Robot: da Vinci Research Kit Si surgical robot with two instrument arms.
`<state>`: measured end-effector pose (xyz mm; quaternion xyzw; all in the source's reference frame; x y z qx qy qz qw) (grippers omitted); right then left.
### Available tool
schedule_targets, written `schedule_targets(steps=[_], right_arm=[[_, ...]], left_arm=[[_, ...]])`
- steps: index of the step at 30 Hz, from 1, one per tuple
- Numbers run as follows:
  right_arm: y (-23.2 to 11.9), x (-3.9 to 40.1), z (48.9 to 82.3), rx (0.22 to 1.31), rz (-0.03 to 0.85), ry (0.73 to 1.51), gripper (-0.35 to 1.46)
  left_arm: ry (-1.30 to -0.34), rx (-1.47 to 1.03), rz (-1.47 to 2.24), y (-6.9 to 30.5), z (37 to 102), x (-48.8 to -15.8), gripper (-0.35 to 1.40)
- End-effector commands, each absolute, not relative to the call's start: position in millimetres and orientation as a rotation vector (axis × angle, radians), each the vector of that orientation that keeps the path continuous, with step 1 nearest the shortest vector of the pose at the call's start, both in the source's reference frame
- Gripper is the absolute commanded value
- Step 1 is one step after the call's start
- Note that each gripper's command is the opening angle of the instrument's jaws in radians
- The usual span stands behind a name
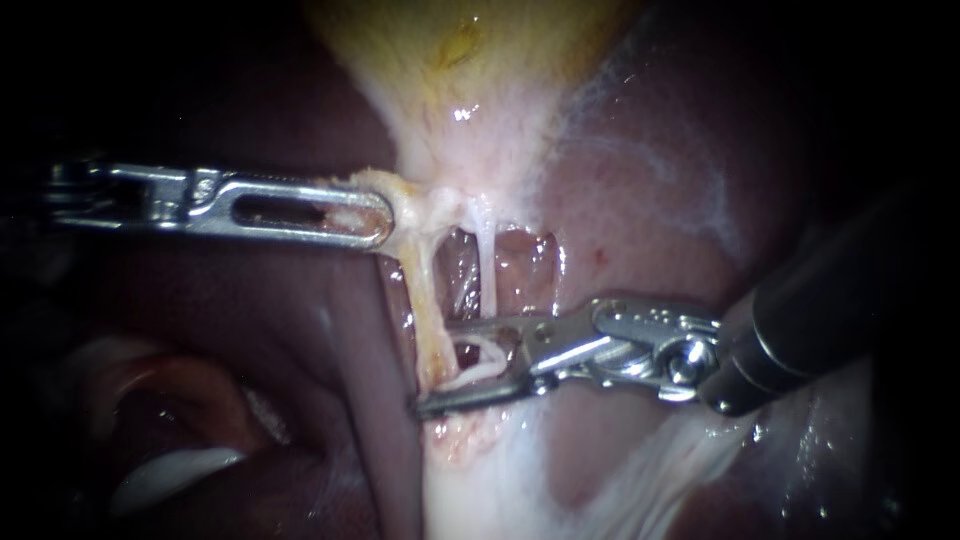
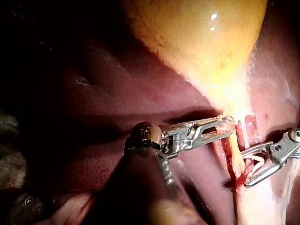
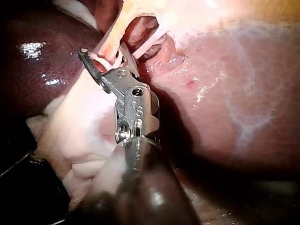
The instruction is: Clipping first clip left tube
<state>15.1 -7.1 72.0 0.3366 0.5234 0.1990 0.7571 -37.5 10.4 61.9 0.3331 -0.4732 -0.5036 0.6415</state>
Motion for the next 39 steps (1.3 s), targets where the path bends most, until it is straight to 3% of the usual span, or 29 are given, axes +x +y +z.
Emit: schedule_targets(steps=[1, 9, 32, 39], right_arm=[[-7.3, 15.3, 72.0, 0.736, 0.428, 1.141, 0.50], [-8.4, 17.3, 72.8, 0.750, 0.382, 1.158, 0.50], [-8.3, 20.0, 73.9, 0.754, 0.373, 1.199, 0.48], [-8.4, 19.3, 73.9, 0.728, 0.313, 1.147, 0.34]], left_arm=[[-1.079, 0.759, -1.148, 10.5, 61.9, -37.5, -0.35], [-1.079, 0.758, -1.149, 10.5, 61.9, -37.7, -0.35], [-1.078, 0.753, -1.154, 10.6, 61.9, -38.2, -0.35], [-1.078, 0.756, -1.152, 10.6, 61.9, -38.2, -0.35]])
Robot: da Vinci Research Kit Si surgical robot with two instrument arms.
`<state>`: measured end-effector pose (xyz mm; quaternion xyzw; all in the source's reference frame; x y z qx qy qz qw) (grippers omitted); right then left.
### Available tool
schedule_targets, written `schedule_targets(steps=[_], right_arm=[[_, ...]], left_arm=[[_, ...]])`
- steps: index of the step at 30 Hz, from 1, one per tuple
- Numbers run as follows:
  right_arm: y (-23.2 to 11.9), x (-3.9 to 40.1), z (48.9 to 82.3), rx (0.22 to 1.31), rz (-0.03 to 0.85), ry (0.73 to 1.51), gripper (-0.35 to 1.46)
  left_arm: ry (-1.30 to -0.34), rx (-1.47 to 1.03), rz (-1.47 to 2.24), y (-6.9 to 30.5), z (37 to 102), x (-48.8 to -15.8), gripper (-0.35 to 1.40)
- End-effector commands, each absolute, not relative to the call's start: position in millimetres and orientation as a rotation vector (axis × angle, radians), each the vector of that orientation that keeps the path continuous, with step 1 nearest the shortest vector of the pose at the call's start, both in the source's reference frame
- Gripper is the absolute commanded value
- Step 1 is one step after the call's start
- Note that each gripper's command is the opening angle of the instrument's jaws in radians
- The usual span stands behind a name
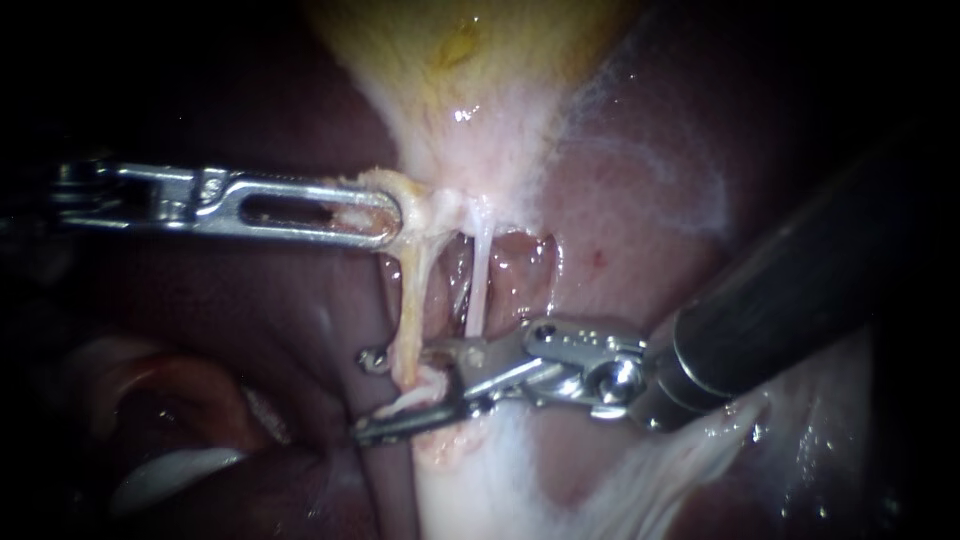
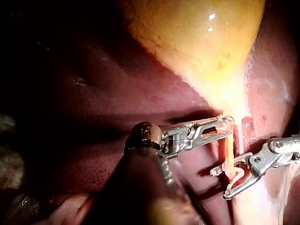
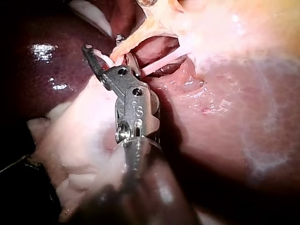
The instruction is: Clipping first clip left tube
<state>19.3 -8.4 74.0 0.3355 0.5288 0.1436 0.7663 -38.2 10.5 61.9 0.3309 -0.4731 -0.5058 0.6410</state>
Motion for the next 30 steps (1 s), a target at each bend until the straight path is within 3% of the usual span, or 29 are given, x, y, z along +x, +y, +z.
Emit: schedule_targets(steps=[1, 3, 6, 7, 30], right_arm=[[-8.4, 19.2, 73.9, 0.722, 0.302, 1.147, 0.31], [-8.3, 18.9, 73.9, 0.705, 0.297, 1.147, 0.16], [-8.4, 18.2, 73.7, 0.692, 0.300, 1.126, -0.31], [-8.4, 18.1, 73.6, 0.685, 0.301, 1.110, -0.35], [-8.1, 17.6, 72.9, 0.658, 0.311, 1.092, -0.35]], left_arm=[[-1.078, 0.756, -1.152, 10.6, 61.9, -38.2, -0.35], [-1.078, 0.756, -1.152, 10.6, 61.9, -38.2, -0.35], [-1.078, 0.756, -1.152, 10.6, 61.9, -38.2, -0.35], [-1.078, 0.756, -1.152, 10.6, 61.9, -38.2, -0.35], [-1.078, 0.756, -1.152, 10.6, 61.9, -38.2, -0.35]])
